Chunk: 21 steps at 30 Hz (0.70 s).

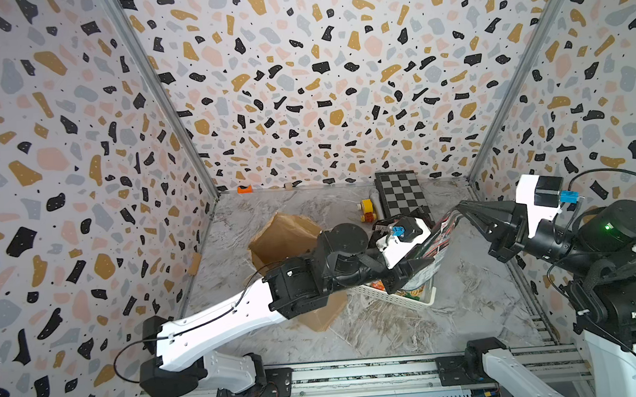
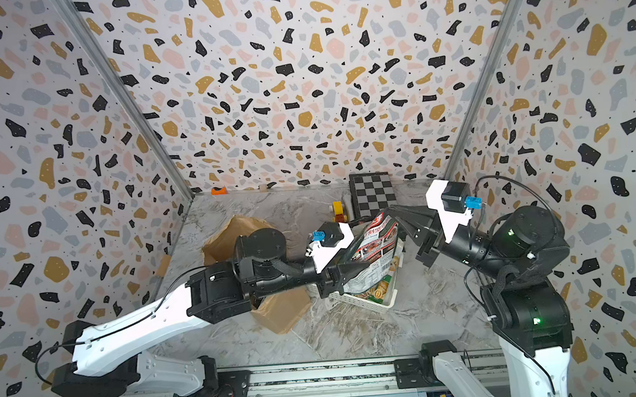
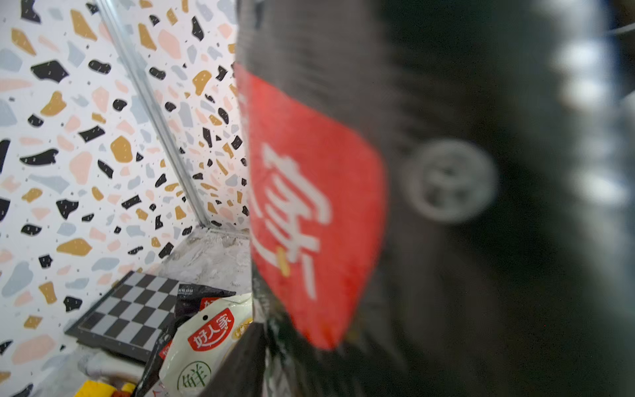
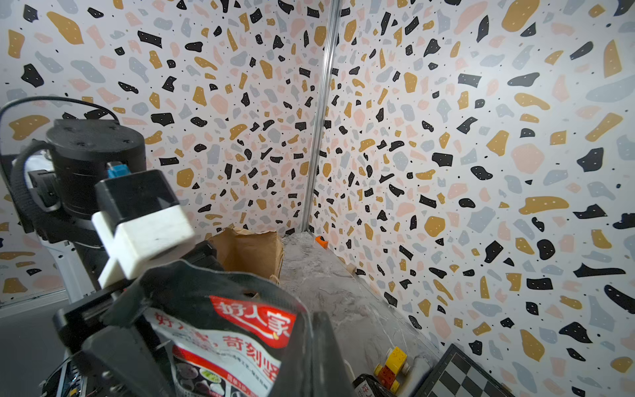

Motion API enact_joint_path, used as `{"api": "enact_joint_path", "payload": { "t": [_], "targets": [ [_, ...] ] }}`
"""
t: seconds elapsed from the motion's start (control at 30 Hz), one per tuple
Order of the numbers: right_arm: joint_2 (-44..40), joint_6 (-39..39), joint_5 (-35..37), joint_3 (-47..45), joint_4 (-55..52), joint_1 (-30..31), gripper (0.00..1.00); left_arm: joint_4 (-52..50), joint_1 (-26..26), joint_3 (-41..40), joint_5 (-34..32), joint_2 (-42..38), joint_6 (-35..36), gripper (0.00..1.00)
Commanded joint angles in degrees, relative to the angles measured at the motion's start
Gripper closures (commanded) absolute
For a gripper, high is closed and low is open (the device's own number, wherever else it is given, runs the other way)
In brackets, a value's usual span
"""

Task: Place the condiment packets inside the bag
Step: Pick up the condiment packet from the storage box.

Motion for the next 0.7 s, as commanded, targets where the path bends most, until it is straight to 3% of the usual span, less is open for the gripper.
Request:
{"api": "enact_joint_path", "payload": {
  "t": [0.0,0.1,0.13,0.27,0.3,0.37,0.47,0.53,0.67],
  "targets": [
    [-1.01,1.53,-0.58,1.56,1.67,0.07,1.0,-3.88,-1.07,3.95,-5.92,1.97,1.07,0.71],
    [-1.46,2.52,-1.02,1.32,1.92,0.08,1.0,-4.51,-1.14,4.33,-8.32,2.49,1.34,0.88],
    [-1.58,2.92,-1.15,1.26,1.93,0.08,1.0,-4.47,-1.15,4.35,-8.94,2.42,1.43,0.99],
    [-2.36,6.62,-0.24,0.82,1.82,0.12,1.0,-0.97,-1.16,2.16,-8.55,-0.7,2.58,1.0],
    [-2.59,7.43,0.19,0.4,1.78,0.14,0.94,1.2,-1.12,0.74,-8.41,-2.57,3.33,1.0],
    [-3.87,8.44,1.27,-0.92,2.0,0.12,0.67,6.71,-1.11,-2.85,-9.99,-6.98,5.21,1.0],
    [-5.54,9.21,3.1,-2.69,2.31,0.09,0.45,12.53,-1.14,-7.53,-12.71,-14.64,8.25,1.0],
    [-6.07,10.11,3.85,-3.8,2.48,0.13,0.38,12.73,-1.08,-9.29,-15.07,-19.83,10.44,1.0],
    [-6.16,11.09,3.94,-6.03,2.43,0.11,0.36,11.28,-1.14,-12.81,-22.16,-29.18,16.15,1.0]
  ]
}}
